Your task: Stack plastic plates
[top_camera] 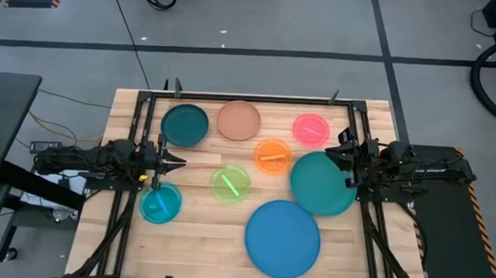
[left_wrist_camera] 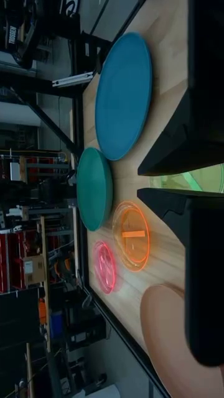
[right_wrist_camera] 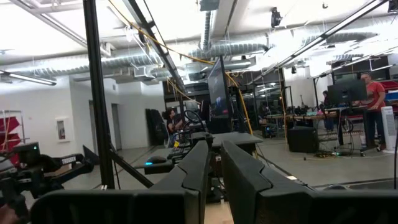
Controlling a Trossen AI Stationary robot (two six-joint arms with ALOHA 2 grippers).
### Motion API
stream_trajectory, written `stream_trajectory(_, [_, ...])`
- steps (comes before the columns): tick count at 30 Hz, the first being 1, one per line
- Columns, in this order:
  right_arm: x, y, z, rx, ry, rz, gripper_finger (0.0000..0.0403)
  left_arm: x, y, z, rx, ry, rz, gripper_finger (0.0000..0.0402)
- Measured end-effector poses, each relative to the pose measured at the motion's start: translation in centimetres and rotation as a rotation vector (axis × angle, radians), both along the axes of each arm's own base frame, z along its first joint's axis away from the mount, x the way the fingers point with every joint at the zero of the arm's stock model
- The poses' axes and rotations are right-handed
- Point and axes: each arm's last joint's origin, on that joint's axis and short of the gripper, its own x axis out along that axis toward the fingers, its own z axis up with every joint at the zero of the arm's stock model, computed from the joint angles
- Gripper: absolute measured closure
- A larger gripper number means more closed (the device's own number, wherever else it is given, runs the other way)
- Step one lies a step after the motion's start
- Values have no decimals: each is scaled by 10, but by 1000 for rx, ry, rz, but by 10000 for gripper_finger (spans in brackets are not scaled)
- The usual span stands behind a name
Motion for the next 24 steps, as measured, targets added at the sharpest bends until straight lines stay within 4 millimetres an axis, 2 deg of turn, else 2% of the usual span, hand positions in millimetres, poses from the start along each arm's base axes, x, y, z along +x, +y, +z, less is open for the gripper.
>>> stream_trajectory(8, [0,0,0,0,0,0,346,0,0,2,-5,-20,1,349])
stream_trajectory(19, [0,0,0,0,-3,0,346,-1,1,21,-28,-218,30,349])
stream_trajectory(24, [-3,0,7,42,-77,1,346,-1,1,21,-45,-224,27,349])
